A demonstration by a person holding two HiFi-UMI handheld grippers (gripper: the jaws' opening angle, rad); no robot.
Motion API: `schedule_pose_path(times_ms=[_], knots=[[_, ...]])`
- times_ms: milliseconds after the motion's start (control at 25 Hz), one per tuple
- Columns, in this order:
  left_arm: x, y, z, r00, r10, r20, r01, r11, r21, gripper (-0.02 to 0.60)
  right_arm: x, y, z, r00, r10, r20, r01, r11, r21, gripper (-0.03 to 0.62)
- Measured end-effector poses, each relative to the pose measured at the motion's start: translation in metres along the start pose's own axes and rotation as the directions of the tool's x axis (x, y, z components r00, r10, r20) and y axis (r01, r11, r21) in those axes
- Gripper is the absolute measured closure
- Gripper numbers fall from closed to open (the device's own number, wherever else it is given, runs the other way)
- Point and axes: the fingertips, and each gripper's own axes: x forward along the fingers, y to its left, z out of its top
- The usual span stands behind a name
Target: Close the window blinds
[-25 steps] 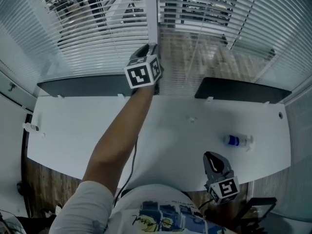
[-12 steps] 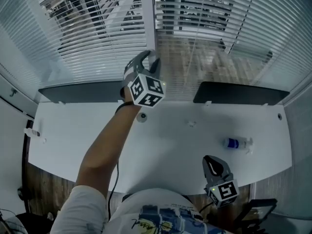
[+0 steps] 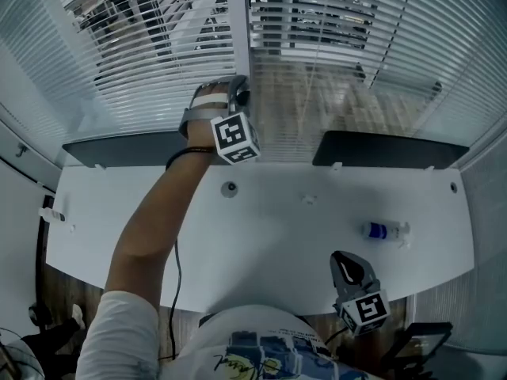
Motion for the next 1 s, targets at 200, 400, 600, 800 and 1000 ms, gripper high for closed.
schedule_pose_path(times_ms=[200, 400, 600, 800, 1000], knots=[[0.011, -0.008, -0.006, 0.999, 0.004, -0.045, 0.000, 0.996, 0.085, 0.430, 0.003, -0.007, -0.004, 1.000, -0.003, -0.004, 0.003, 1.000, 0.010, 0.582], [0.008, 0.001, -0.006, 0.998, 0.028, -0.051, -0.024, 0.996, 0.086, 0.460, 0.000, -0.005, -0.004, 1.000, -0.002, -0.016, 0.002, 1.000, 0.018, 0.582], [0.010, 0.000, -0.005, 0.998, 0.046, -0.039, -0.046, 0.999, -0.006, 0.460, 0.006, -0.006, -0.002, 1.000, 0.004, -0.004, -0.004, 1.000, 0.009, 0.582], [0.007, 0.004, -0.003, 0.999, 0.040, -0.014, -0.042, 0.979, -0.199, 0.459, 0.009, -0.004, -0.001, 1.000, 0.010, -0.015, -0.010, 1.000, 0.010, 0.582], [0.003, 0.009, -0.004, 0.998, 0.057, -0.017, -0.059, 0.929, -0.367, 0.459, 0.010, -0.004, -0.001, 1.000, 0.013, -0.011, -0.013, 1.000, 0.010, 0.582]])
